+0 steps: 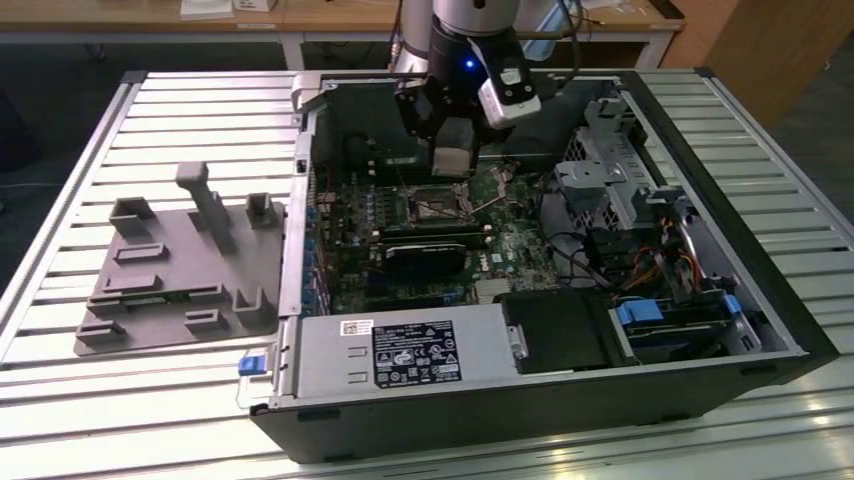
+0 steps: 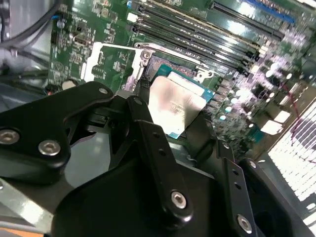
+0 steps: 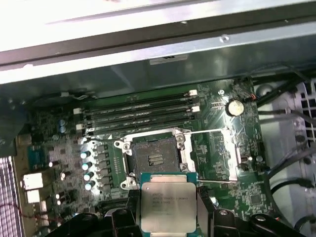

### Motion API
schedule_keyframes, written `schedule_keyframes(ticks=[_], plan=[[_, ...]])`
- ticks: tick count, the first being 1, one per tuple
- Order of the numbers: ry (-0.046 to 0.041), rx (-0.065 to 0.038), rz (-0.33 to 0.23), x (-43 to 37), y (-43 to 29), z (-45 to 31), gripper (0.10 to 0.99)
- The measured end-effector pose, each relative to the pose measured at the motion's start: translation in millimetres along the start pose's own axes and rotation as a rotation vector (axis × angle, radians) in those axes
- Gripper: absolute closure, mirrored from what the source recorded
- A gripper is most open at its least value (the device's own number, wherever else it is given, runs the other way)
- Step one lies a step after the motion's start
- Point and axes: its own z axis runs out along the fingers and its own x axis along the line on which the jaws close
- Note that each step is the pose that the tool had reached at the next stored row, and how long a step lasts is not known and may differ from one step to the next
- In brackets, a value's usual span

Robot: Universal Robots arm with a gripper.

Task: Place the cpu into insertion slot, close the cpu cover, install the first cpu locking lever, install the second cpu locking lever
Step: 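Place the cpu into insertion slot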

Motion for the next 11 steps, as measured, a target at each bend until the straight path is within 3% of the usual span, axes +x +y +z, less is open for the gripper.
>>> schedule_keyframes(ticks=[11], plan=[[-0.0069,-0.002,0.176,-0.1,-0.2,6.3,0.549]])
